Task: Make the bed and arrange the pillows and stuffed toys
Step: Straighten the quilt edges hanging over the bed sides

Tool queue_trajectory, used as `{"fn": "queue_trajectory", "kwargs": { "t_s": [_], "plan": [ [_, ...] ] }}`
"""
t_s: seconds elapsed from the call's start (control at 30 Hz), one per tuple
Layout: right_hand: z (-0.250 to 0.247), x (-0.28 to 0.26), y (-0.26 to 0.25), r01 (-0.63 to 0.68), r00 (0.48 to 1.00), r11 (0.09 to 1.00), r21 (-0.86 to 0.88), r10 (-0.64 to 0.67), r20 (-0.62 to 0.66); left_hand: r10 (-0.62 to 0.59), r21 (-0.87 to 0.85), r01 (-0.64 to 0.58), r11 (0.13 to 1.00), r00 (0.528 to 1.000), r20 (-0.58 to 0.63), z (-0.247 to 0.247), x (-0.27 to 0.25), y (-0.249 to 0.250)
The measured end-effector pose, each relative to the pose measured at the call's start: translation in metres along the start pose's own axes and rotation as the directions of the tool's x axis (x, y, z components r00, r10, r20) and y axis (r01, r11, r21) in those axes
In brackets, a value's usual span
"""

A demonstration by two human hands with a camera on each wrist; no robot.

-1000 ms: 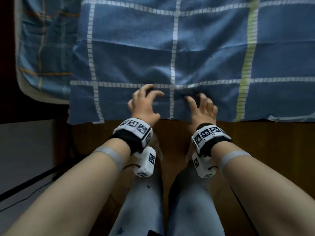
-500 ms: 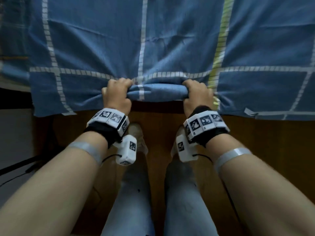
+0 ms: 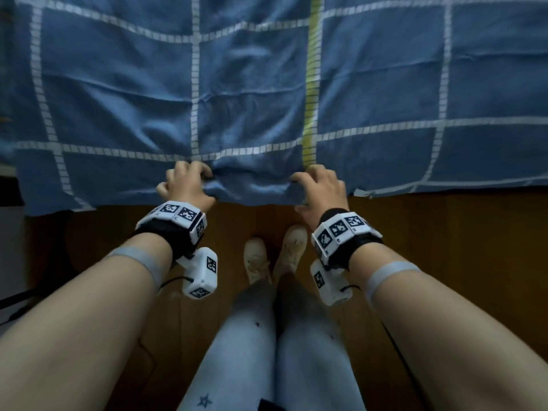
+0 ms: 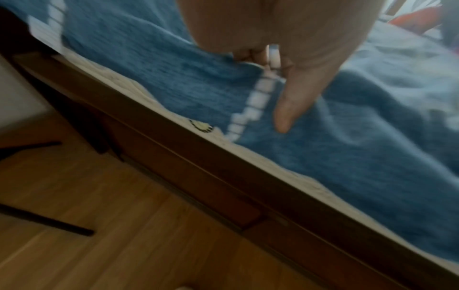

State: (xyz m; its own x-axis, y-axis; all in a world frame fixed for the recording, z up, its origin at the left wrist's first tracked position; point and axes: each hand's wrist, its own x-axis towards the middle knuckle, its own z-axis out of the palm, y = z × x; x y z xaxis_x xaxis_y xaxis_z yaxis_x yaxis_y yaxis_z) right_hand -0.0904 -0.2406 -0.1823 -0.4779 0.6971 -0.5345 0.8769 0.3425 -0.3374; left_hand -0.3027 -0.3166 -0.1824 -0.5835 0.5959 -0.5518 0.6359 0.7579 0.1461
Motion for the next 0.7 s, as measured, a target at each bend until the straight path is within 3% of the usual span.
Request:
{"fn": "queue_trajectory", "kwargs": {
  "t_s": [0.2,0.33,0.4,0.43,0.57,0.7],
  "plan": [
    [-0.024,-0.024,0.066,-0.164,0.985,0.986,-0.020,0.163,-0.062,0.236,-0.219,-0.230,0.948,0.972,-0.002,0.020,-0.034,0.078],
    [-0.032,-0.022,0.105,-0.206,0.974,0.979,0.003,0.205,-0.099,0.481,-0.192,-0.457,0.869,0.871,0.104,0.039,-0.046,0.135],
    [-0.036,-0.018,0.124,-0.205,0.977,0.979,-0.023,0.203,-0.070,0.527,-0.111,-0.515,0.850,0.824,0.210,0.052,-0.048,0.160],
    [-0.037,-0.015,0.134,-0.199,0.979,0.978,-0.052,0.197,-0.042,0.512,-0.076,-0.509,0.857,0.827,0.235,0.059,-0.048,0.170],
    [-0.047,-0.002,0.174,-0.130,0.991,0.977,-0.166,0.129,-0.015,0.343,0.003,-0.353,0.936,0.913,0.220,0.090,-0.049,0.200],
    [-0.061,0.012,0.198,-0.116,0.992,0.969,-0.218,0.103,-0.072,0.248,0.124,-0.252,0.960,0.968,0.046,0.113,-0.051,0.216]
  ]
}}
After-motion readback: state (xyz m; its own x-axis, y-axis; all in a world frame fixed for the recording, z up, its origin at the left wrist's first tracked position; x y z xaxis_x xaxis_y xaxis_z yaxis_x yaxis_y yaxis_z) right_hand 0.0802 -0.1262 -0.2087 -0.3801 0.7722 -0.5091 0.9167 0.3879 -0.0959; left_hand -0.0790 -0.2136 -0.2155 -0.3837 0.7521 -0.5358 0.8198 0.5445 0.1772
